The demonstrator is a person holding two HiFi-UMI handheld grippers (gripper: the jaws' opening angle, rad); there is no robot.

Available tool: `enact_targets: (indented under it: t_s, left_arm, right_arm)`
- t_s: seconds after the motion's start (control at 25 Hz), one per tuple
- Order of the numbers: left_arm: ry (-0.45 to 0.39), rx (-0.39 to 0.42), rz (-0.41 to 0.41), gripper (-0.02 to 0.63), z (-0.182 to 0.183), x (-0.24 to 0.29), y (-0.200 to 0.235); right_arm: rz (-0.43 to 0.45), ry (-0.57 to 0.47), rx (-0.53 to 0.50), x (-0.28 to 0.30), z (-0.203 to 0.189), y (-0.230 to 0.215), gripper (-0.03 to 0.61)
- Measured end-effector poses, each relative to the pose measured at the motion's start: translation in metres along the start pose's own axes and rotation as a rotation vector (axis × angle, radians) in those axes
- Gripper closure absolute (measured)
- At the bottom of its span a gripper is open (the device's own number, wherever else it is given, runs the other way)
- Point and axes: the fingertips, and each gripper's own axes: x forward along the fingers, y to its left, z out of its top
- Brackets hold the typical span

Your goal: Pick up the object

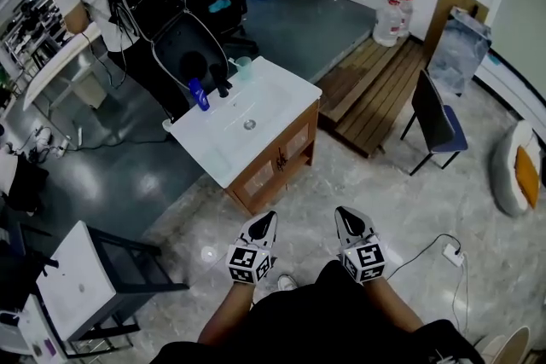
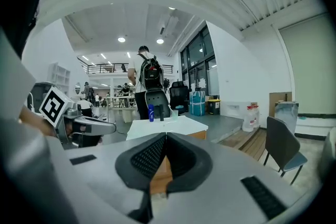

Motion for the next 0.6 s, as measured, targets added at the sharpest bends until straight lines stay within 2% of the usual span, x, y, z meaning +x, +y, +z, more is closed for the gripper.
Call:
enact_targets:
  t_s: [0.36, 0.6]
  left_arm:
    - [0.016, 0.001, 0.03, 0.592, 0.01, 0.045, 0.011]
    - [0.011, 0.0, 0.092, 0.592, 0.027, 0.079, 0.029]
  right_arm:
    - [0.029, 0.021, -0.02, 0.048, 0.008, -0.038, 0.56]
    - [0.128, 0.029, -0.027, 0.087, 0.016, -0.061, 0.56]
